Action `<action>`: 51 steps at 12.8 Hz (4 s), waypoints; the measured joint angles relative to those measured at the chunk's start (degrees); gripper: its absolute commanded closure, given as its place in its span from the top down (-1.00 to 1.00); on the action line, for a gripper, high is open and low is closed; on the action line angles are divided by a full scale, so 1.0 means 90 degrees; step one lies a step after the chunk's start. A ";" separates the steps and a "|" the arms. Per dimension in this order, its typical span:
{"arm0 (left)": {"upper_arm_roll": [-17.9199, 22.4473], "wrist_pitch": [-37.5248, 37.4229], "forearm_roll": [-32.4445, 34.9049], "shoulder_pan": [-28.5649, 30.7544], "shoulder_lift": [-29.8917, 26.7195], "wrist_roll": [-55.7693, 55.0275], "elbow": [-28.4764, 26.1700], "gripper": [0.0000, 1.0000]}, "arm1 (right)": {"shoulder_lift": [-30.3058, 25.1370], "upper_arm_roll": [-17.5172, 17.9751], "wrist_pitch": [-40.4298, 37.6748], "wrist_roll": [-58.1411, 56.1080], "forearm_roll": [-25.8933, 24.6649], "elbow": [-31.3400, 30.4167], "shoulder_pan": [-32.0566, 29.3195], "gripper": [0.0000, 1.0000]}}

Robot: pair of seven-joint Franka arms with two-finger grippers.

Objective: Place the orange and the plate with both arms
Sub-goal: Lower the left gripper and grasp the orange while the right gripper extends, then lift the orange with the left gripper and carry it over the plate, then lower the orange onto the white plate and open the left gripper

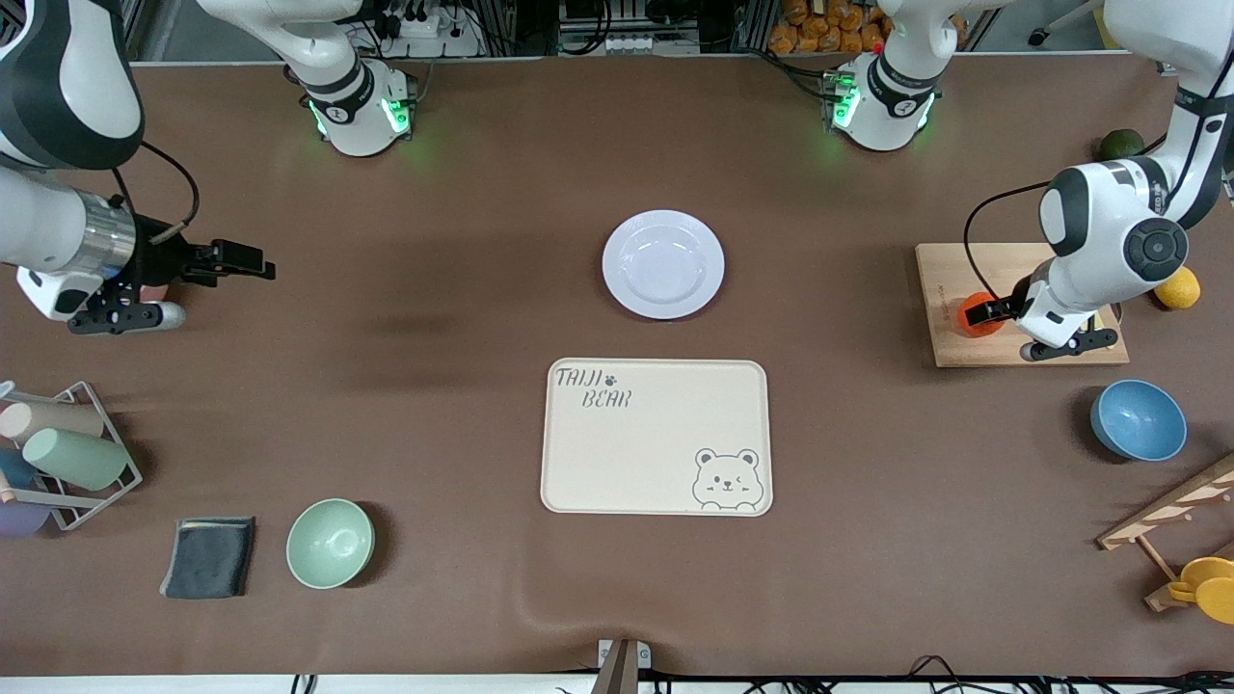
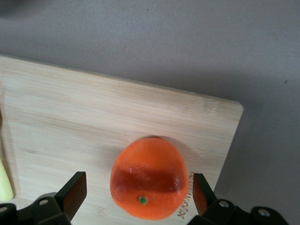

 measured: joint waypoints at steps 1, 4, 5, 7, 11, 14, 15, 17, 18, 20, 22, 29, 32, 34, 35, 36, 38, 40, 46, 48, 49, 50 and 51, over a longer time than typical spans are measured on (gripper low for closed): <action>-0.0001 0.0004 0.0000 0.0004 0.0041 0.0001 0.0000 1.00 | -0.0007 0.0005 0.0062 0.0000 0.0130 -0.0122 0.0000 1.00; -0.0007 0.0012 0.0000 0.0024 0.0108 0.0001 -0.0009 1.00 | -0.0029 0.0014 0.0195 0.0001 0.0504 -0.0440 0.0001 1.00; -0.0010 0.0028 0.0000 0.0050 0.0138 0.0001 -0.0018 1.00 | -0.0044 0.0017 0.0293 0.0001 0.0649 -0.0567 0.0001 1.00; -0.0010 0.0077 0.0000 0.0091 0.0211 0.0001 -0.0030 0.86 | -0.0109 0.0032 0.0523 0.0001 0.0775 -0.0841 0.0010 1.00; -0.0021 0.0113 0.0000 0.0095 0.0322 0.0001 -0.0033 -0.34 | -0.0205 0.0041 0.0607 0.0001 0.1233 -0.1215 0.0021 1.00; -0.0084 0.0173 0.0000 0.0099 0.0317 0.0001 -0.0011 -0.97 | -0.0211 0.0042 0.0675 0.0001 0.1565 -0.1355 0.0022 1.00; -0.0167 0.0195 -0.0030 0.0099 0.0310 0.0001 0.0022 -1.00 | -0.0211 0.0043 0.0717 0.0001 0.1709 -0.1425 0.0023 1.00; -0.0433 0.0197 -0.0248 0.0101 0.0184 0.0000 0.0132 -1.00 | -0.0211 0.0047 0.0884 0.0001 0.1950 -0.1599 0.0033 1.00; -0.0623 0.0140 -0.0416 0.0101 0.0075 -0.0020 0.0189 -1.00 | -0.0211 0.0049 0.0945 0.0001 0.2025 -0.1665 0.0042 1.00; -0.1077 -0.0383 -0.0774 0.0096 -0.0148 -0.0232 0.0425 -1.00 | -0.0211 0.0055 0.0983 0.0001 0.2107 -0.1734 0.0065 1.00; -0.1573 -0.0970 -0.0868 0.0090 -0.0285 -0.0832 0.0761 -1.00 | -0.0211 0.0067 0.1077 0.0001 0.2194 -0.1805 0.0145 1.00; -0.3727 -0.1283 -0.0878 0.0018 -0.0409 -0.4041 0.1037 -1.00 | -0.0199 0.0098 0.1637 -0.0106 0.2990 -0.2384 0.0565 1.00; -0.4397 -0.1285 -0.0880 -0.0070 -0.0313 -0.5242 0.1062 -1.00 | -0.0144 0.0070 0.1711 -0.0967 0.3648 -0.2752 0.0526 1.00; -0.4556 -0.1282 -0.0887 -0.0349 -0.0180 -0.5967 0.1076 -1.00 | -0.0039 0.0041 0.1733 -0.1276 0.3810 -0.2881 0.0505 1.00; -0.4577 -0.1247 -0.0890 -0.0574 -0.0079 -0.6334 0.1087 -1.00 | -0.0003 0.0041 0.1733 -0.1312 0.3910 -0.2906 0.0506 1.00; -0.4587 -0.1139 -0.0894 -0.0815 0.0039 -0.6717 0.1105 -1.00 | 0.0013 0.0044 0.1741 -0.1405 0.4077 -0.2955 0.0508 1.00; -0.4598 -0.0856 -0.0895 -0.1297 0.0321 -0.7467 0.1154 -1.00 | 0.0092 0.0044 0.1806 -0.1763 0.4388 -0.3091 0.0508 1.00; -0.4602 -0.0568 -0.0895 -0.1732 0.0633 -0.8098 0.1191 -1.00 | 0.0263 0.0042 0.1864 -0.2022 0.4573 -0.3144 0.0508 1.00; -0.4565 0.0279 -0.0893 -0.2190 0.1440 -0.8612 0.1232 -1.00 | 0.0441 0.0068 0.2013 -0.2323 0.4958 -0.3202 0.0601 1.00; -0.4514 0.0393 -0.0719 -0.2190 0.1623 -0.8612 0.1258 -0.83 | 0.0512 0.0087 0.2189 -0.2669 0.5296 -0.3325 0.0744 1.00; -0.4477 0.0415 -0.0559 -0.2188 0.1722 -0.8612 0.1286 -0.68 | 0.0550 0.0094 0.2218 -0.2739 0.5384 -0.3359 0.0806 1.00; -0.4453 0.0429 -0.0461 -0.2188 0.1819 -0.8612 0.1333 -0.07 | 0.0582 0.0095 0.2226 -0.2778 0.5489 -0.3370 0.0866 1.00; -0.4441 0.0434 -0.0437 -0.2188 0.1911 -0.8612 0.1402 0.66 | 0.0608 0.0097 0.2231 -0.2818 0.5610 -0.3372 0.0932 1.00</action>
